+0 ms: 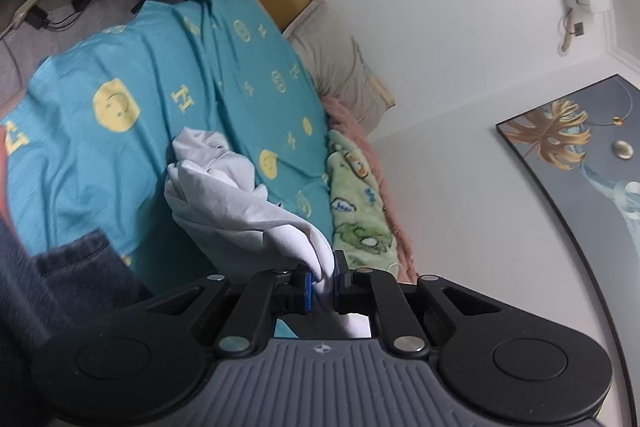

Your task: Fold clothes

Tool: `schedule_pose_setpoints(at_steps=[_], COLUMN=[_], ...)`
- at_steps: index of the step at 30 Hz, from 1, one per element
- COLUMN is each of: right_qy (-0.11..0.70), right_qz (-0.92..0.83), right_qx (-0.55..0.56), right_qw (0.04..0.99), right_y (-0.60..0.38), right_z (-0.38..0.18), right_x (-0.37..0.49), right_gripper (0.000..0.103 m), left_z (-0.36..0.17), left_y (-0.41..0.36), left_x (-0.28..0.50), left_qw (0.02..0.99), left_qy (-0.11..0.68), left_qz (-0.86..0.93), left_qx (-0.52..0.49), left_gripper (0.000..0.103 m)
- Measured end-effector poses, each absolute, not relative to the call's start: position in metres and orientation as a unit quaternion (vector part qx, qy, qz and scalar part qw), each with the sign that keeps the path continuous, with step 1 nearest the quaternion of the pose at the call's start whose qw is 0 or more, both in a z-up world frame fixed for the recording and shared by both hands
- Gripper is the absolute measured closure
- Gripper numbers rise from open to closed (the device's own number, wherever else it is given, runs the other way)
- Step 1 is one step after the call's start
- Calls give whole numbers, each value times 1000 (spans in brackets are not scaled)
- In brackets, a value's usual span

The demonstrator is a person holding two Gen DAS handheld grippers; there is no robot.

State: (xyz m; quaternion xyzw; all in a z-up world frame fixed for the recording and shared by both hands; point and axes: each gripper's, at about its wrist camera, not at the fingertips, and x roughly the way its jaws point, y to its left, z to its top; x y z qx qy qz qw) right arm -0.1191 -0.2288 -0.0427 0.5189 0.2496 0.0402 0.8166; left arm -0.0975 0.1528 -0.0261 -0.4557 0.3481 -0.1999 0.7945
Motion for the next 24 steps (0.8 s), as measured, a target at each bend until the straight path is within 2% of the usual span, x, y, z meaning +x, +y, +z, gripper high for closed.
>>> schedule_pose_setpoints(at_steps=[5,15,24], right_qy=[287,337,371], right_qz=[13,-36,-24], right_qx=[517,511,498], right_qw=[806,790,784], right_y=[-234,-242,-250], right_z=[-53,-103,-151], right_x=[-77,79,132], right_gripper=[92,91,90], left_z=[-36,-82,-127], left_y=[139,100,90], left_x=[-44,118,171], left_qw=[801,827,841], left_qy=[374,424,430], left_qz=[-154,-77,-81], left_qx=[-441,-361,-318], left_gripper=[92,92,92])
